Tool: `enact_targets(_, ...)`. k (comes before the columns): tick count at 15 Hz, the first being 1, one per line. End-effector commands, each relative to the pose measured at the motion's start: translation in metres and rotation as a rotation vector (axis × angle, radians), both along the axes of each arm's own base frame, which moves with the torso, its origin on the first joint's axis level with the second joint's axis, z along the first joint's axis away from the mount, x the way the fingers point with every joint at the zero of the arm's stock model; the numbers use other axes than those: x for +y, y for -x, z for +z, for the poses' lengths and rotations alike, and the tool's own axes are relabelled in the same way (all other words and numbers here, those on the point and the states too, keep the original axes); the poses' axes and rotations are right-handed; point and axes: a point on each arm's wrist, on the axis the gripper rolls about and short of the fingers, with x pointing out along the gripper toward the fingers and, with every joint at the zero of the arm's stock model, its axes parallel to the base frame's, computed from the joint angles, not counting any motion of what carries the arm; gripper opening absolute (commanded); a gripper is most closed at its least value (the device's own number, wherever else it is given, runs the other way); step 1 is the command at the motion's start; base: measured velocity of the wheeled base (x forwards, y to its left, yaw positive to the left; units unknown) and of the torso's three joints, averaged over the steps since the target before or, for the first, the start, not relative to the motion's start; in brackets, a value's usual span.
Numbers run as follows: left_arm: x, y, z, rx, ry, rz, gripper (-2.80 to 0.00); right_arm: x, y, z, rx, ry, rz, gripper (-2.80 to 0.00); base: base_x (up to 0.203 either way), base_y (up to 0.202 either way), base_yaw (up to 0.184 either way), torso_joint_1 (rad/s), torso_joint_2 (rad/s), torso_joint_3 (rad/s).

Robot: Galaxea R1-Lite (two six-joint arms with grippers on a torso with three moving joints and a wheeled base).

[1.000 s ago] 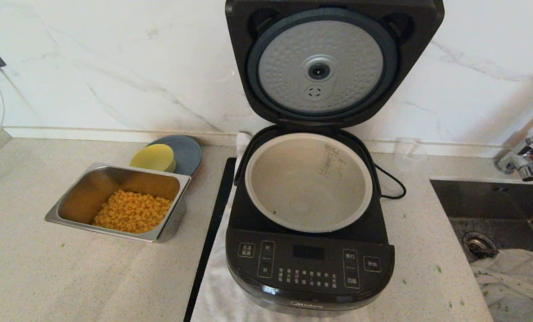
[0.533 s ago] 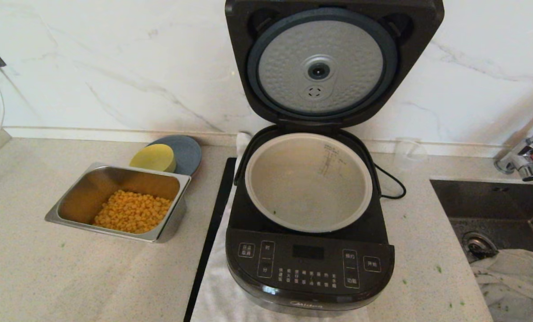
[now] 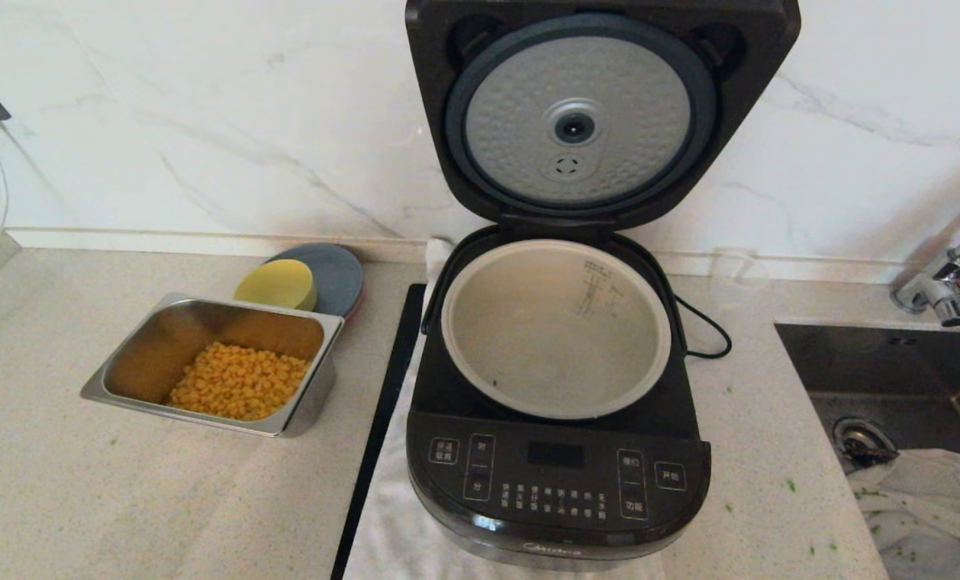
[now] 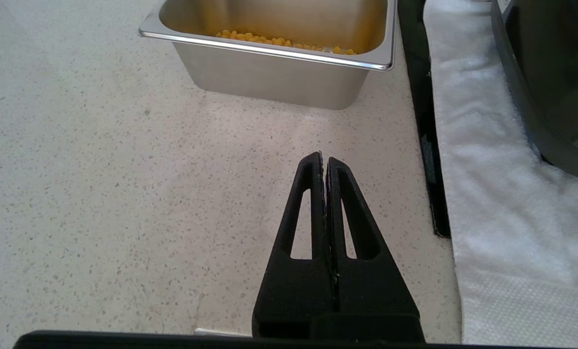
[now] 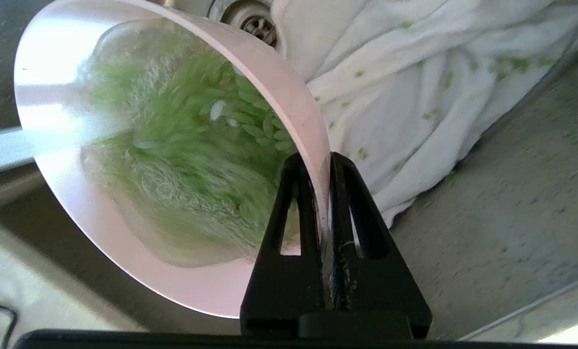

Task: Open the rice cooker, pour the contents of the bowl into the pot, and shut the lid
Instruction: Fill a bowl with water from the tap

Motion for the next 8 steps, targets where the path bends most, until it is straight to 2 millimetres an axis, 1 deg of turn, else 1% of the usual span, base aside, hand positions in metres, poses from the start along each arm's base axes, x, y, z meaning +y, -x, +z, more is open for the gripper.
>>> enact_targets(1,0.000,-0.001,-0.002,0.007,0.000,0.001,-2.80,0.004,0.001,0.008,-0.017,-0.009,0.007,-2.80,0.000,0.000,0.000,0.000,0.00,0.000)
enact_targets(4,0.000,-0.001,-0.002,0.007,0.000,0.001,-2.80,0.018,0.006,0.027,-0.027,-0.036,0.031,-2.80,0.000,0.000,0.000,0.000,0.00,0.000)
enact_targets(8,0.000,-0.001,-0.002,0.007,0.000,0.001,-2.80,0.056,0.008,0.071,-0.061,-0.069,0.101,-2.80,0.000,0.000,0.000,0.000,0.00,0.000)
